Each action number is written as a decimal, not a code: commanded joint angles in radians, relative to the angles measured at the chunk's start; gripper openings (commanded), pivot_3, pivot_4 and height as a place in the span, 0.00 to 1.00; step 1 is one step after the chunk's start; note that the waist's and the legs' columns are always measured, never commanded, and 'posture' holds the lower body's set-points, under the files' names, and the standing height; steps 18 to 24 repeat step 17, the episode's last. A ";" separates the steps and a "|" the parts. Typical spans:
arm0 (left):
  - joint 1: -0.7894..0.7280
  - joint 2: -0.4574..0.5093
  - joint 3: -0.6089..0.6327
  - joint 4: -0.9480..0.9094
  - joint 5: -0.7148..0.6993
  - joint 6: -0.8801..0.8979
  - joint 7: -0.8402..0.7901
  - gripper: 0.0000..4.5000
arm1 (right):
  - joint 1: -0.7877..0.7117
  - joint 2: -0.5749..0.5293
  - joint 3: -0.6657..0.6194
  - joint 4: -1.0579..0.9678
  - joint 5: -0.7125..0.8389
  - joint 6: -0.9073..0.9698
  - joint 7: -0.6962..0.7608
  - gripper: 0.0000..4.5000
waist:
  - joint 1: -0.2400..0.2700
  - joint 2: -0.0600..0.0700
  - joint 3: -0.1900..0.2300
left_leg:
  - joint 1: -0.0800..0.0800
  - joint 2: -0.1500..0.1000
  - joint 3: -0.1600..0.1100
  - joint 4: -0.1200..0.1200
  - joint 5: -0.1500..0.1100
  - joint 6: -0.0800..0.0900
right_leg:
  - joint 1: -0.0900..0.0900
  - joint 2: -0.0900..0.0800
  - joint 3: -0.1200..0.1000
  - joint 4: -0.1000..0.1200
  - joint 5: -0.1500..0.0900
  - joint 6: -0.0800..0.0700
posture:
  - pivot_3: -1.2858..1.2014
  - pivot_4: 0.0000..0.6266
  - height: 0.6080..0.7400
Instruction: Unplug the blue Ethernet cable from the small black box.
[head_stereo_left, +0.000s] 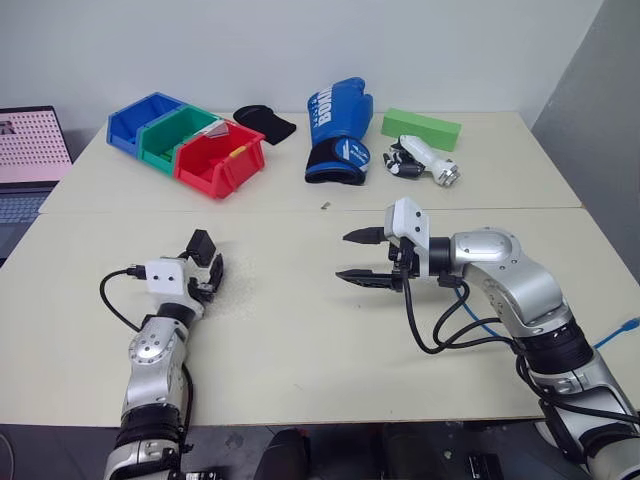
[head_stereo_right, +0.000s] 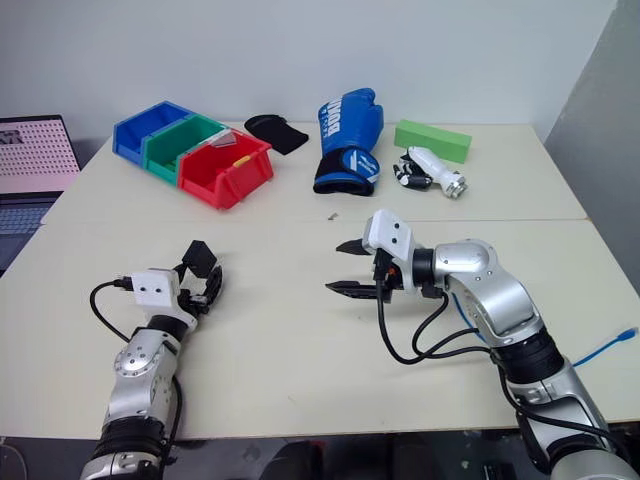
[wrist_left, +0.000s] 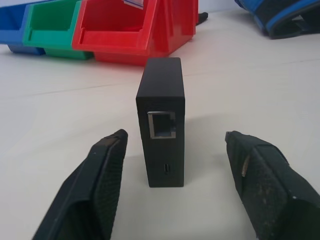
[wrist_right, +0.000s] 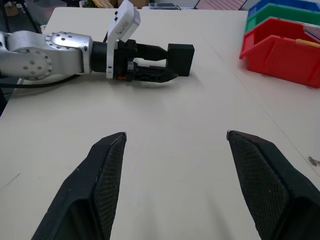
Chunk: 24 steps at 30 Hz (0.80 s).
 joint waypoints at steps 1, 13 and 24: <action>0.085 0.066 0.016 -0.212 0.000 0.200 0.029 0.78 | 0.043 -0.028 -0.055 -0.023 0.005 0.005 -0.016 0.76 | 0.001 0.000 0.000 | 0.000 0.001 0.000 0.000 0.000 0.000 | 0.000 0.000 0.000 0.000 0.000 0.000 | 0.52 0.24 1.00; 0.242 0.385 0.216 -0.522 -0.207 0.487 -0.266 0.78 | 0.184 -0.178 -0.248 0.007 0.052 0.087 -0.021 0.76 | 0.005 0.000 0.001 | 0.001 0.000 0.000 -0.001 0.000 0.000 | 0.002 0.001 0.000 0.000 0.000 0.000 | 0.52 0.24 1.00; 0.224 0.420 0.248 -0.504 -0.260 0.517 -0.329 0.78 | 0.202 -0.214 -0.254 0.012 0.055 0.084 -0.006 0.76 | 0.004 0.000 0.001 | 0.001 0.000 0.000 -0.001 0.000 0.000 | 0.002 0.002 0.000 0.000 0.000 0.000 | 0.52 0.24 1.00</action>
